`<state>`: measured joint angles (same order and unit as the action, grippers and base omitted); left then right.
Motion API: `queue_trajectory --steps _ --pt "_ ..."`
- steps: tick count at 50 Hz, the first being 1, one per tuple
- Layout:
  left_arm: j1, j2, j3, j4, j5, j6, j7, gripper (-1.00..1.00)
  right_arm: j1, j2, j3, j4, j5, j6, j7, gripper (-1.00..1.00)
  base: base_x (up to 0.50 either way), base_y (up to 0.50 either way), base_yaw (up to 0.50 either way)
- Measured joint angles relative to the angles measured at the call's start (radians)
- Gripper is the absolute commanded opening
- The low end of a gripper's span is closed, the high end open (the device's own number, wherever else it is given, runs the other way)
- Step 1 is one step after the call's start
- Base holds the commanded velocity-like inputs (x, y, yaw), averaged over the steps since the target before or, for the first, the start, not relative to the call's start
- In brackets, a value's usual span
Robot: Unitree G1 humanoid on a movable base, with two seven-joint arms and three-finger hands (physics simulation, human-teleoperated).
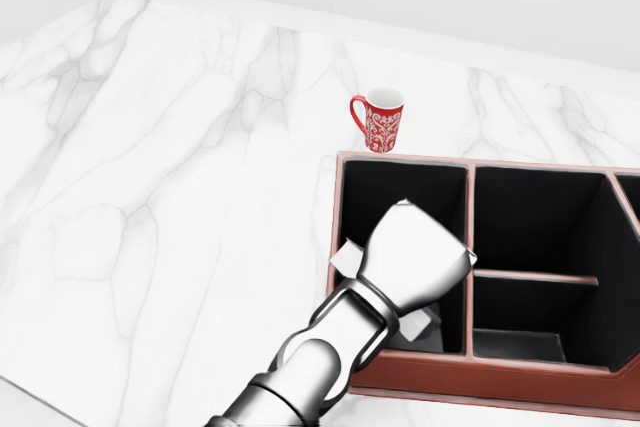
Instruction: Pick up the book and place it in the left compartment of the caddy.
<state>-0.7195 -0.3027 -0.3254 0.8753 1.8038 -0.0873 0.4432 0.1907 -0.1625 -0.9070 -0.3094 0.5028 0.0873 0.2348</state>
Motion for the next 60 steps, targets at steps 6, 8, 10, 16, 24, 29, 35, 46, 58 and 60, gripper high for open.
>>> queue_trajectory --steps 6,8,10,16,24,29,35,46,58,60 --pt "-0.058 -0.001 0.014 0.126 -0.024 0.000 0.048 -1.00 0.000 0.000 0.001 0.000 -0.001 0.000 0.001 1.00 0.00 0.00 0.00" --pt "-0.076 -0.002 0.013 0.162 -0.031 0.000 0.063 -1.00 -0.001 0.000 0.002 0.002 -0.002 0.000 0.001 1.00 0.00 0.00 0.00" --pt "-0.093 -0.003 0.011 0.193 -0.038 0.000 0.078 -1.00 -0.001 0.000 0.002 0.002 -0.003 0.000 0.001 1.00 0.00 0.00 0.00" --pt "-0.135 -0.006 -0.004 0.260 -0.044 0.000 0.080 -1.00 -0.001 0.000 0.003 0.002 -0.004 0.000 0.001 1.00 0.00 0.00 0.00" --pt "-0.166 -0.011 -0.018 0.308 -0.051 0.000 0.080 -1.00 -0.002 -0.001 0.005 0.006 -0.005 0.000 0.002 1.00 0.00 0.00 0.00" --pt "-0.181 -0.014 -0.022 0.334 -0.050 0.000 0.080 -1.00 -0.002 0.000 0.006 0.007 -0.006 0.000 0.002 1.00 0.00 0.00 0.00" --pt "-0.200 -0.018 -0.027 0.365 -0.042 0.000 0.080 -1.00 -0.001 0.000 0.007 0.007 -0.005 0.000 0.003 1.00 0.00 0.00 0.00" --pt "-0.224 -0.024 -0.024 0.404 -0.043 0.000 0.079 -1.00 0.000 -0.001 0.005 0.003 -0.005 0.000 0.002 1.00 0.00 0.00 0.00" --pt "-0.235 -0.029 -0.016 0.423 -0.043 0.000 0.074 -0.82 -0.001 0.000 0.004 0.003 -0.006 0.000 0.002 1.00 0.00 0.00 0.00" --pt "-0.236 -0.029 -0.006 0.425 -0.047 0.000 0.071 0.05 -0.001 0.000 0.004 0.003 -0.006 0.000 0.001 1.00 0.00 0.00 0.00"
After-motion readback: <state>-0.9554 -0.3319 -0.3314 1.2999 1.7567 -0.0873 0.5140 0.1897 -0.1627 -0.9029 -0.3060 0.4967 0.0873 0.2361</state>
